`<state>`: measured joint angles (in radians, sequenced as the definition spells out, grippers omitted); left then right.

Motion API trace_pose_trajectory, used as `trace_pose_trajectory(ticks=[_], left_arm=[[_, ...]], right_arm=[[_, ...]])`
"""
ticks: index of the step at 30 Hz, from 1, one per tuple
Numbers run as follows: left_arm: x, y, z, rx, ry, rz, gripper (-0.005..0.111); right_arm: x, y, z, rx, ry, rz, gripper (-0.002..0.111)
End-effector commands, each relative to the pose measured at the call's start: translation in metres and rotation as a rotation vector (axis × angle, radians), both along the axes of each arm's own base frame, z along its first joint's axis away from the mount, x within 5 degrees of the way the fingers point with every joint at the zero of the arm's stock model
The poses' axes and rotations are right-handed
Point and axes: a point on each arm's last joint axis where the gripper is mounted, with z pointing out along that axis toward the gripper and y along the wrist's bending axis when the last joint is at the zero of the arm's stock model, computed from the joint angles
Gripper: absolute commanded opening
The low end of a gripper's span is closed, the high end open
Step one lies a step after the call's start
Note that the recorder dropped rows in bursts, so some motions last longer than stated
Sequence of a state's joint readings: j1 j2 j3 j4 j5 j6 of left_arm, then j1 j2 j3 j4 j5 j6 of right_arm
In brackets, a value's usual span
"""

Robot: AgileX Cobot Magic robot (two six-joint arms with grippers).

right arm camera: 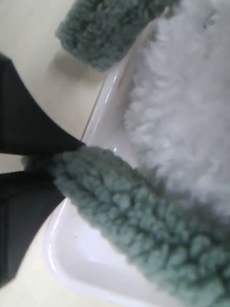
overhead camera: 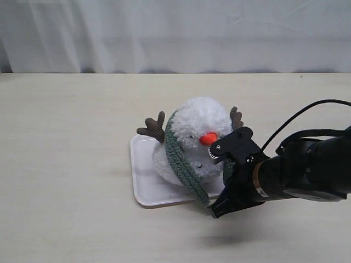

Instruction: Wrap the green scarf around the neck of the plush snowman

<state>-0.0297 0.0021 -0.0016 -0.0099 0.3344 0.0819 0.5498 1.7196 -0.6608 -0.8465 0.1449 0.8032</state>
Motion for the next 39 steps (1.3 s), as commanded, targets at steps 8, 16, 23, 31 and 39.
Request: trace_pose_trajectory(ticks=[8, 16, 23, 31, 39], left_arm=[[0.0, 0.0, 0.0, 0.0, -0.01, -0.006, 0.0], [0.0, 0.0, 0.0, 0.0, -0.01, -0.006, 0.0], [0.0, 0.0, 0.0, 0.0, -0.01, -0.006, 0.0], [0.0, 0.0, 0.0, 0.0, -0.01, -0.006, 0.0], [0.0, 0.0, 0.0, 0.0, -0.01, -0.006, 0.0]], right_arm=[[-0.005, 0.001, 0.035, 0.23, -0.006, -0.246, 0.004], [-0.025, 0.021, 0.031, 0.2, 0.077, -0.166, 0.004], [-0.035, 0.036, 0.032, 0.266, 0.106, -0.168, 0.004], [-0.036, 0.036, 0.032, 0.278, 0.123, -0.195, 0.041], [-0.03, 0.046, 0.019, 0.31, 0.095, -0.16, 0.065]])
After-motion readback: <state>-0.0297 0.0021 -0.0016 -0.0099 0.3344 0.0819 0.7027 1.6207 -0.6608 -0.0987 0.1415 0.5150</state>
